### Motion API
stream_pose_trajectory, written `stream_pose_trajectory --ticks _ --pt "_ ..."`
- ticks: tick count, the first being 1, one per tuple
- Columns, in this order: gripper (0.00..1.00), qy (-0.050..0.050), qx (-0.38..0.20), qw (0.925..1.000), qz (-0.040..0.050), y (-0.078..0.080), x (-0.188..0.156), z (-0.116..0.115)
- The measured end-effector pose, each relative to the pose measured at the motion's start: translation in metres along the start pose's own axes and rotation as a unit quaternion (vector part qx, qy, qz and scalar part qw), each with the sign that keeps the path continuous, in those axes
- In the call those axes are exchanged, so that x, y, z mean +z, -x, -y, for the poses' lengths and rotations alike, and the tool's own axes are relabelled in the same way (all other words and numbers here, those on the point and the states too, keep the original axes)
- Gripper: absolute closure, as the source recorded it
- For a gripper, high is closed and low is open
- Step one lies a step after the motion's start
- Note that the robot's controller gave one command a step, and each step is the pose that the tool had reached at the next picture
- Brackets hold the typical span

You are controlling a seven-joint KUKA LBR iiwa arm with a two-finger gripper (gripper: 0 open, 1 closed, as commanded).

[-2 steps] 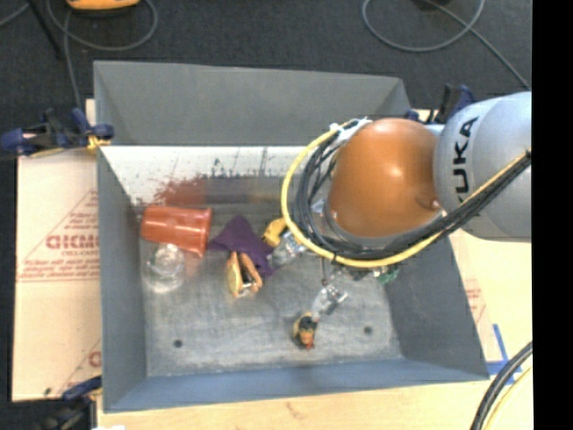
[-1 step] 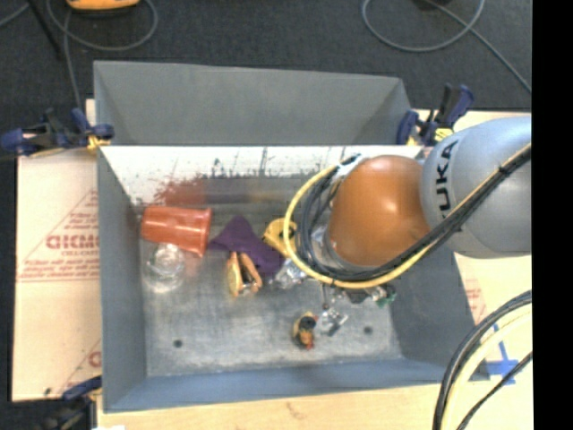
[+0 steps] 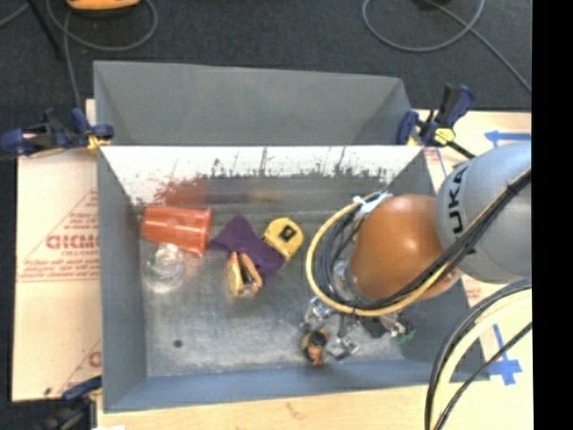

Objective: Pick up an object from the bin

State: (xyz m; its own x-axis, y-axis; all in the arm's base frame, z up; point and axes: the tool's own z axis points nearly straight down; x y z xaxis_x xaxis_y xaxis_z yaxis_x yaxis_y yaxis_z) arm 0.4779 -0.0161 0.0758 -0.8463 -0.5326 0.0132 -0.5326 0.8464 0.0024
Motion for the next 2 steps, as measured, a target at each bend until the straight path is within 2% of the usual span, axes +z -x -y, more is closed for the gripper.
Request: stream_pose_trajectory --ticks 1,2 --pt "1.00 0.000 0.001 1.0000 0.0000 0.000 0.000 0.000" --pt "1.00 -0.003 -0.125 0.9922 0.0093 0.059 -0.130 -0.082"
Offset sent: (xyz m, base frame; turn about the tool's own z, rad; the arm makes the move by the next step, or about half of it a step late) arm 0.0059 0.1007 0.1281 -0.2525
